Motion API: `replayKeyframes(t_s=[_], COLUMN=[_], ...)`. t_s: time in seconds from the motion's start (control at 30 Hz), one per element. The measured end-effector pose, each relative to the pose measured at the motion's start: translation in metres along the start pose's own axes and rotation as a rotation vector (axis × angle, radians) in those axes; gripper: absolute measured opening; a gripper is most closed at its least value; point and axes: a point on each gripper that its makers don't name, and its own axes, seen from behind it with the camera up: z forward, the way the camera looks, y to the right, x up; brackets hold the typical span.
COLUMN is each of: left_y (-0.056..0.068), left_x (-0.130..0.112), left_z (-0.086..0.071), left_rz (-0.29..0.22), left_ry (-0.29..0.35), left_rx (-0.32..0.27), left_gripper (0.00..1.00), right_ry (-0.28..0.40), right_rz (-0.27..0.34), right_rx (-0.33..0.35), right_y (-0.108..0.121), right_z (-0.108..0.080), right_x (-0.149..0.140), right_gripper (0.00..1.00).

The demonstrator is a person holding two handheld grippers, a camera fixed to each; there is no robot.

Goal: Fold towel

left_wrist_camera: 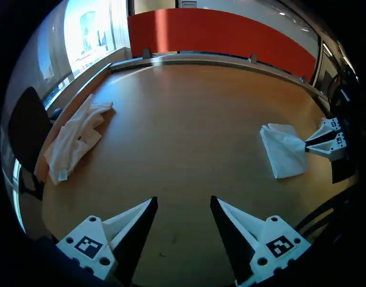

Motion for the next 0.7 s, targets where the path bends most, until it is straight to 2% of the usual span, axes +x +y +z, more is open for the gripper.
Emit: replayKeyframes(t_s=[0.07, 0.2, 0.27, 0.43, 0.7], left_y=[0.001, 0.002, 0.003, 0.005, 0.006], left_x=[0.001, 0.002, 0.002, 0.003, 0.004], left_z=[0.0, 0.0, 0.0, 0.0, 0.0], left_rz=[0.002, 0.006, 0.007, 0.01, 0.011], left_ry=[0.001, 0.002, 0.002, 0.003, 0.004], left_rx=[-0.001, -0.002, -0.003, -0.004, -0.005], left_gripper=[0.81, 0.81, 0.81, 0.81, 0.81], right_ry=[-0.001, -0.002, -0.004, -0.013, -0.043], right_rz=[-0.001, 0.003, 0.006, 0.015, 0.052], right_rx=[-0.001, -0.002, -0.004, -0.016, -0.037], right_y=[0.0, -0.001, -0.001, 0.001, 0.003], right_z=[-0.001, -0.003, -0.004, -0.007, -0.011], right_x=[-0.001, -0.004, -0.006, -0.014, -0.039], right_gripper=[0.13, 0.5, 0.6, 0.65, 0.65])
